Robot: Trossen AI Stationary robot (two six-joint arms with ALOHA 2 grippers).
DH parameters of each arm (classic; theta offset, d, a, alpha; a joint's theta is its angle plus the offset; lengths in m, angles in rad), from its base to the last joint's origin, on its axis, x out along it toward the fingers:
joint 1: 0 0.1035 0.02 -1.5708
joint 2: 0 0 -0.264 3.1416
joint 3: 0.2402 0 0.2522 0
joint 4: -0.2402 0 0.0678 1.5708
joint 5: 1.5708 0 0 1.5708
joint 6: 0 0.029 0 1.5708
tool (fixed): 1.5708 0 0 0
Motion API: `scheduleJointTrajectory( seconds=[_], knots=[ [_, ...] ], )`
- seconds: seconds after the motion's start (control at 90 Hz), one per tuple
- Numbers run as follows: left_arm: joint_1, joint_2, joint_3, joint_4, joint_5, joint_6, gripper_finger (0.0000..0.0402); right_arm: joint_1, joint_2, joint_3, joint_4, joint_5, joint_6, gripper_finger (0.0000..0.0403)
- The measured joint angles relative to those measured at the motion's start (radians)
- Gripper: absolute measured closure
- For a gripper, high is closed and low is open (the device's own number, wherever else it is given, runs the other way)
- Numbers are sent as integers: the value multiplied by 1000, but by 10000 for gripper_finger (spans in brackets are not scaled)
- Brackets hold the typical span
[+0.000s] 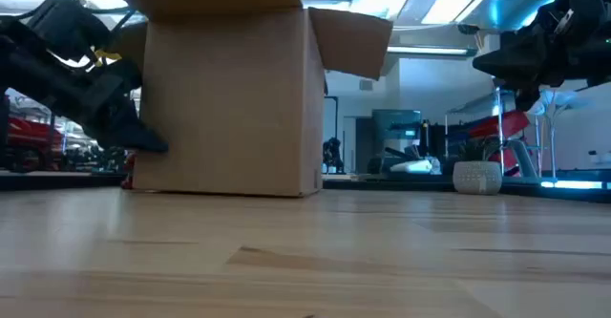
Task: Wrap mug
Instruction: Return to Home Position
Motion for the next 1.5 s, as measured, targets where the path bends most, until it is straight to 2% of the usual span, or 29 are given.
scheduleJointTrajectory(
  seconds=[1.5],
  knots=[
    [0,0,0,0,1,-16,401,0,0,0,1,0,0,403]
  ],
)
